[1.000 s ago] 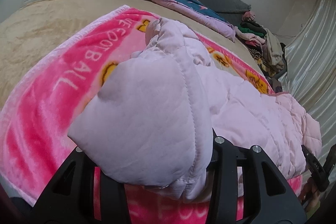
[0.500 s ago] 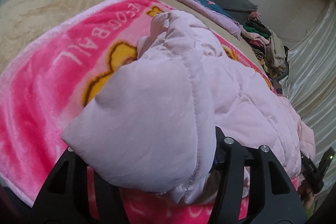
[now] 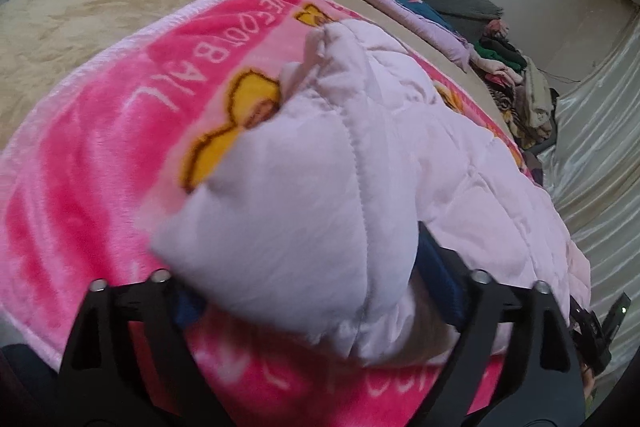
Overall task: Fold large clothes
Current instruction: 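Open both tools and pull them back from the folded coat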
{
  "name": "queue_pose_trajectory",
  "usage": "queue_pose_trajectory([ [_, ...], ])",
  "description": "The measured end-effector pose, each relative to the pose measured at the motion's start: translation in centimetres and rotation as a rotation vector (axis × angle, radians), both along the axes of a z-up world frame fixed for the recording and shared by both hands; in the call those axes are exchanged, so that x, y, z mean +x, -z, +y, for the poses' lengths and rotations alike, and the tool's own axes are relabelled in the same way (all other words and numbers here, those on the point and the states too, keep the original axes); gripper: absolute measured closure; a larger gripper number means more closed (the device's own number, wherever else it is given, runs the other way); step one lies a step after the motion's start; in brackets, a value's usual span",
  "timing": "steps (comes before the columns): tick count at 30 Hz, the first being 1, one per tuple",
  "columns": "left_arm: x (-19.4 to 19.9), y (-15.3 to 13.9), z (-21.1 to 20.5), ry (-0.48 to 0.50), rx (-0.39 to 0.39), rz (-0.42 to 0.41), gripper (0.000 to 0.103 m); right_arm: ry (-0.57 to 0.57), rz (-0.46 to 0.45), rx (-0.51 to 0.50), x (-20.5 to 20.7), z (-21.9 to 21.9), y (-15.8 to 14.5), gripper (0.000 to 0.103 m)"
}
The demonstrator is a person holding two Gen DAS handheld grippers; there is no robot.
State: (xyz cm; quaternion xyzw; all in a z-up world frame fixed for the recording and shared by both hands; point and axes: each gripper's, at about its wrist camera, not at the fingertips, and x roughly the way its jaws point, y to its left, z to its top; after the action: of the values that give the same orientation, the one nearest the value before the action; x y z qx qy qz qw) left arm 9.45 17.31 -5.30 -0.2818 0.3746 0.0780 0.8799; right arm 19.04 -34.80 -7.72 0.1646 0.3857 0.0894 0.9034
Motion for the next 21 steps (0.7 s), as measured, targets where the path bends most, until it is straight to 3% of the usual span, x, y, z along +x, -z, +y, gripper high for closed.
queue_pose_trajectory([
  [4,-1.3,-1.3,0.9,-0.046,0.048,-0.01,0.01,0.02,-0.017,-0.019,-2.0,-1.2,-0.9,0.006],
  [16,-5.8,-6.3,3.7,-0.163,0.153,-0.098,0.009,0.069,-0.163,-0.077,-6.9,-2.9,-6.3,0.004],
  [21,-7.2,-9.2,3.5,-0.209,0.264,-0.144,0.009,0.055,-0.242,-0.089,-8.2,-2.0,-8.9,0.004],
])
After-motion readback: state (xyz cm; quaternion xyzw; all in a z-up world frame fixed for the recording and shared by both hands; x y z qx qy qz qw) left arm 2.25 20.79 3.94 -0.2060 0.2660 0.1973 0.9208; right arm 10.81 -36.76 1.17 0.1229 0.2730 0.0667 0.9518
